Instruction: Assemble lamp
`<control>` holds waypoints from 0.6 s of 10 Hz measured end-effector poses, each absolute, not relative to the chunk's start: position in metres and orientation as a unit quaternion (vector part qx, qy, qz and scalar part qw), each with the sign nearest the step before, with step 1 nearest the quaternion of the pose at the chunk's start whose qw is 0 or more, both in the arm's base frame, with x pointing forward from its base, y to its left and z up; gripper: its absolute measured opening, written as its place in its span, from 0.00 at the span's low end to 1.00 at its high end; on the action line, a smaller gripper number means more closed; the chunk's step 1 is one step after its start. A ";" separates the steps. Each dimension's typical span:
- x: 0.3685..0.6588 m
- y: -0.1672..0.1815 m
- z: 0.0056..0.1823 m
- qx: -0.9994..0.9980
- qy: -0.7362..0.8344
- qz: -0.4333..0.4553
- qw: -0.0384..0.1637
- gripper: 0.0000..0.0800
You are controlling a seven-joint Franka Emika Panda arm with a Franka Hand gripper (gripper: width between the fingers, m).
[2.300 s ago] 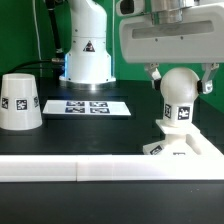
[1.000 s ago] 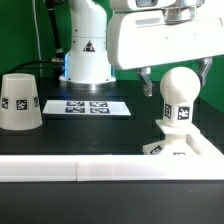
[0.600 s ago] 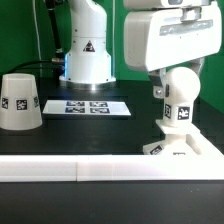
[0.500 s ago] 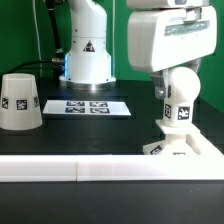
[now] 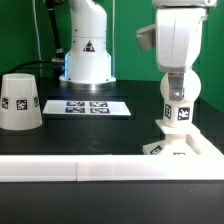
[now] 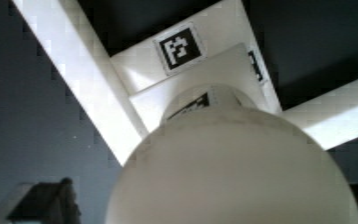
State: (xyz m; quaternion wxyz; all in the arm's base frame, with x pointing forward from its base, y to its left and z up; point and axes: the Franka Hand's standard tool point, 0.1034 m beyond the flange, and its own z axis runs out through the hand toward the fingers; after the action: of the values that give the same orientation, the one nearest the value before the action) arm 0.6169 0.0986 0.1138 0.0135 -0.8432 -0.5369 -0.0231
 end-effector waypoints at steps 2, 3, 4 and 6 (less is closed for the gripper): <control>0.617 0.098 0.114 -0.845 -0.535 -0.023 0.014 0.72; 0.617 0.098 0.113 -0.845 -0.535 -0.023 0.014 0.72; 0.617 0.098 0.113 -0.849 -0.527 -0.023 0.014 0.72; 0.617 0.097 0.113 -0.855 -0.518 -0.023 0.014 0.72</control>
Offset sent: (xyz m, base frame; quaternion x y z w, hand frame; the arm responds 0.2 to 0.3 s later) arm 0.0000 0.0000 0.0000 0.0000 0.0000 0.0000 1.0000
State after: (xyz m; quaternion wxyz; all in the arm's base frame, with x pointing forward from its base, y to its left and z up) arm 0.6168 0.0975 0.1134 0.0139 -0.8549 -0.5181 -0.0228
